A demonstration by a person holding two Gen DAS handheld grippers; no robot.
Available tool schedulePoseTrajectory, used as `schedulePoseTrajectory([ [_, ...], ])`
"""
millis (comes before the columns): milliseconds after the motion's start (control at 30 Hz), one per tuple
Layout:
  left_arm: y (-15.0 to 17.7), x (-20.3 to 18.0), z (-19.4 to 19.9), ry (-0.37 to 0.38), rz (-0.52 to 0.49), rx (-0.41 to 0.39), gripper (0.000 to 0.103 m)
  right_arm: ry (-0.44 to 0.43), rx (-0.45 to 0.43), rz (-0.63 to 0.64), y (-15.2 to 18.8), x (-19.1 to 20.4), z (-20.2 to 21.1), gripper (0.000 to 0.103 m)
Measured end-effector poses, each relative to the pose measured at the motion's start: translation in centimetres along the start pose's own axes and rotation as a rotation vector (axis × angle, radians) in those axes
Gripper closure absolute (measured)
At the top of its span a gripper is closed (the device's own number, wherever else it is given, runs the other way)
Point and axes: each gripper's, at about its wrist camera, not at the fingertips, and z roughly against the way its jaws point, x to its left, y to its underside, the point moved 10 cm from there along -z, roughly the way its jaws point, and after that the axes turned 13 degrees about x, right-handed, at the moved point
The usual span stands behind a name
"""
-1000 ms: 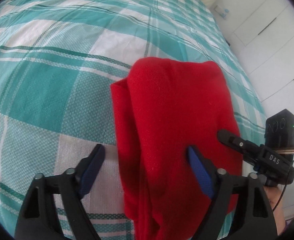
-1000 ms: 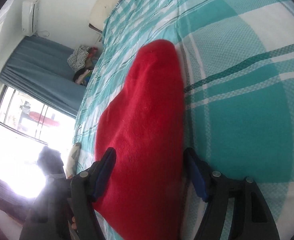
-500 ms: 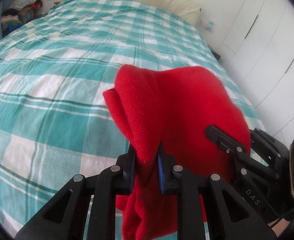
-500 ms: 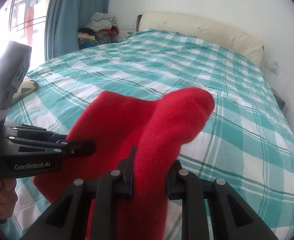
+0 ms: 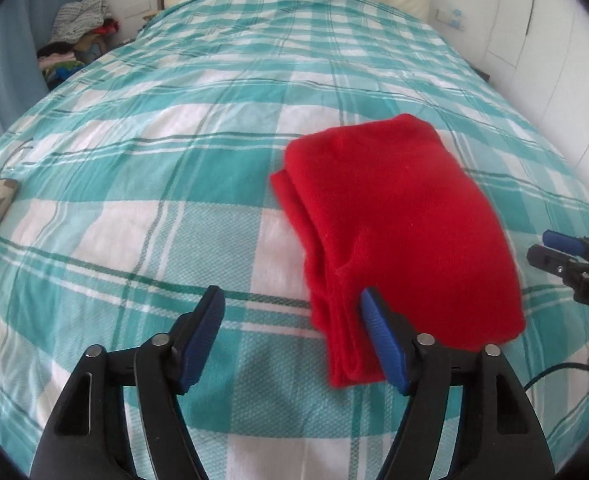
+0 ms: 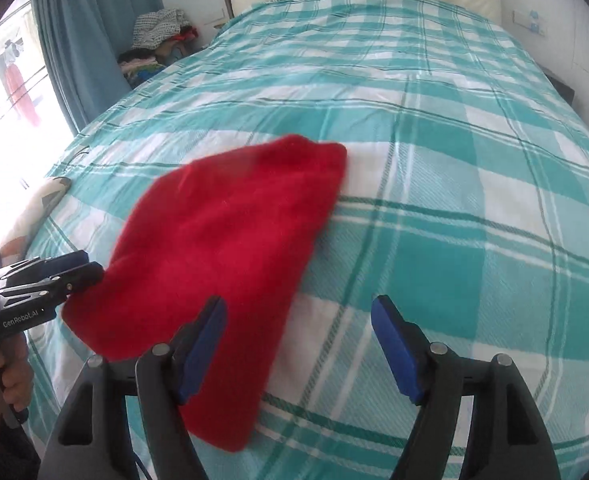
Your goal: Fold small clothes
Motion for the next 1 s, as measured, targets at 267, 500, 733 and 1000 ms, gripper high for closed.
schedulePoseTrajectory([
  [267, 1.0, -1.3, 9.2, -0.164, -0.021, -0.225, 0.001, 0.055, -0.098, -0.001, 4.7, 0.6, 8.0, 0.016],
  [500, 2.9, -2.1, 15.6, -0.161, 0.044, -0.315, 0.001, 0.039, -0.182, 0.051, 7.1, 4.8, 14.1, 0.012],
  [733, 4.8, -3.1, 18.0, -0.229, 0.034, -0.336, 0.001, 0.067, -0.205, 0.098, 9.2, 6.9, 16.3, 0.012],
  [1000, 7.3, -3.7, 17.7, -0.202, 0.060, -0.248, 0.001, 0.056, -0.208, 0.112, 11.0, 8.4, 17.6, 0.012],
])
